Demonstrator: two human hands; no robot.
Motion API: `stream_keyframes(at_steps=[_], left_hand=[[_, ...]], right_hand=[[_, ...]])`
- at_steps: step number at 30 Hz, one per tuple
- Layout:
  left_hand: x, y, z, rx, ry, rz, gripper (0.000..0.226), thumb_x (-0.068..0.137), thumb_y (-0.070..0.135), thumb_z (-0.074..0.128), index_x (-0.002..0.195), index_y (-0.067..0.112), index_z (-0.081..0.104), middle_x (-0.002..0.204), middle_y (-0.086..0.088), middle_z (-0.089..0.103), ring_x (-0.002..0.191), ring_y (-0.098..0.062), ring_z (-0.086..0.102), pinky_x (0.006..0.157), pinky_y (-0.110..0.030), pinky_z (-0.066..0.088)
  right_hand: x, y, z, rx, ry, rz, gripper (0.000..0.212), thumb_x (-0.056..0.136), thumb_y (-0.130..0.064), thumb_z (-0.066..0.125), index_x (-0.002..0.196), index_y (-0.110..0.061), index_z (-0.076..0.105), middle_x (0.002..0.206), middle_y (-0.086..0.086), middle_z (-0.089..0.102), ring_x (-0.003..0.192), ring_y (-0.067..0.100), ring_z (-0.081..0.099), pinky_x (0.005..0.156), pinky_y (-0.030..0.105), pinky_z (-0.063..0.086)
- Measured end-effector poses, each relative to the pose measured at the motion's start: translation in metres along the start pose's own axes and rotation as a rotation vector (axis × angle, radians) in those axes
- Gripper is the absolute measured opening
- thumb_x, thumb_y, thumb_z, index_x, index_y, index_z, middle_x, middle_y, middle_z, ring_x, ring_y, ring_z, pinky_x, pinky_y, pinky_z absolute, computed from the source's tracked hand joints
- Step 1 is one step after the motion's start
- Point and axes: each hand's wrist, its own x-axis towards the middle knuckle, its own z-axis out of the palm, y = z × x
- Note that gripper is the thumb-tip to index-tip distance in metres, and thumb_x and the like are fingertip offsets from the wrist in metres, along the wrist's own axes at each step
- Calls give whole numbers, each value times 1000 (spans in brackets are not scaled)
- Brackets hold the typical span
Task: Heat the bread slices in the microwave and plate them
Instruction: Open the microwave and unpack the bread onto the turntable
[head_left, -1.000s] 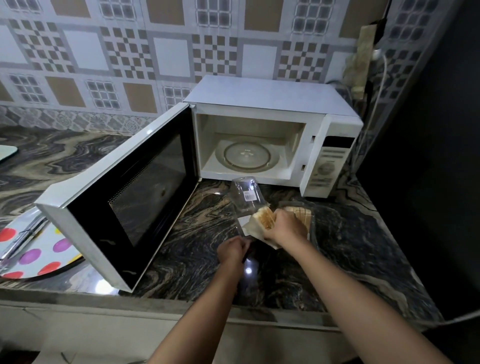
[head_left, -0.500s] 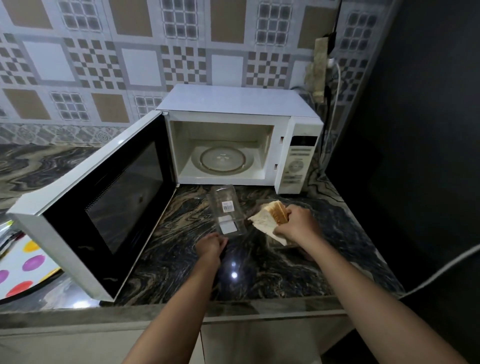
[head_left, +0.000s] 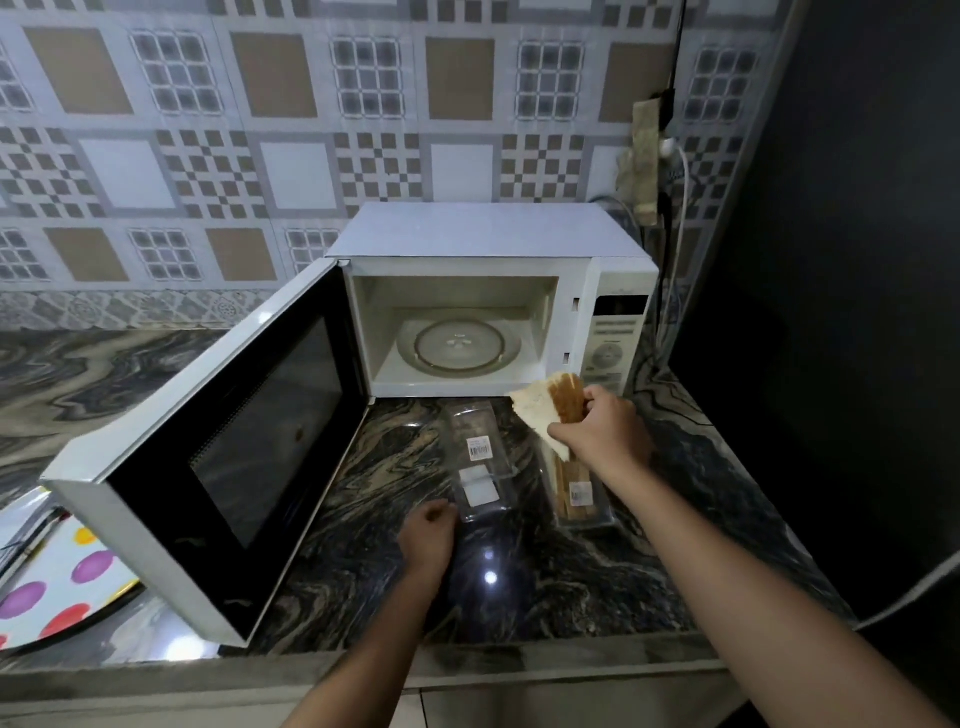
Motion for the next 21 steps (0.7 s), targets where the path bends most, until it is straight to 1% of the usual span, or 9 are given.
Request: stream_keyframes(at_steps=[2,4,7,10,12,14,17,19,21], left_hand=[[3,5,-11,155,70,114,24,87,12,60,107,0,67,104,-15,69,100,-28,63,88,-27,43],[17,7,-21,314,72,233,25,88,12,59,109,0,66,110,-16,67,103,-29,61,88,-26,42],[50,3,-31,634,1,326,38,90,21,55,124,5,57,131,-14,55,120,-26,51,103,-28,36],[76,1,-35,836,-56,336,53,96,32,42,143,10,34,153,-10,29,142,-24,26,117,-31,21],[93,6,-31,939,-91,380,55,99,35,32,148,12,23,158,-8,15,146,-21,11,119,-33,12],[109,10,-26,1005,-118,399,55,100,36,26,149,13,15,159,-5,6,147,-19,2,120,-35,5],[131,16,-19,1062,-101,426,58,98,43,18,150,16,12,159,-3,5,147,-16,1,118,-36,2],[143,18,-16,1065,-76,451,75,86,54,0,150,16,14,159,-3,8,147,-16,4,118,-36,3],[153,19,-14,1069,-60,476,88,74,54,-12,150,17,13,159,-2,8,147,-14,4,118,-34,1]], right_hand=[[16,-10,4,12,-3,-16,41,66,-33,73,102,-20,58,92,-1,62,84,22,60,66,26,46],[36,-20,12,27,3,-20,42,66,-31,73,102,-18,58,95,1,64,85,25,61,68,29,49],[69,-36,30,49,18,-14,41,66,-32,73,101,-16,58,98,4,65,87,27,62,65,28,46],[103,-50,55,98,2,5,42,67,-30,75,103,-15,59,104,6,66,92,28,63,70,31,50],[125,-59,73,124,-5,31,43,68,-29,75,106,-14,60,106,7,66,94,28,63,71,30,50],[145,-66,89,143,1,56,43,70,-28,76,107,-14,61,107,7,66,95,28,63,70,29,48],[173,-76,107,131,10,93,41,72,-29,75,107,-13,61,110,9,66,100,30,62,76,34,50],[193,-81,118,134,21,119,41,74,-31,74,107,-11,60,110,10,65,103,31,62,78,35,49],[209,-87,130,168,11,176,41,75,-33,73,108,-11,61,109,9,66,102,30,63,76,33,48]])
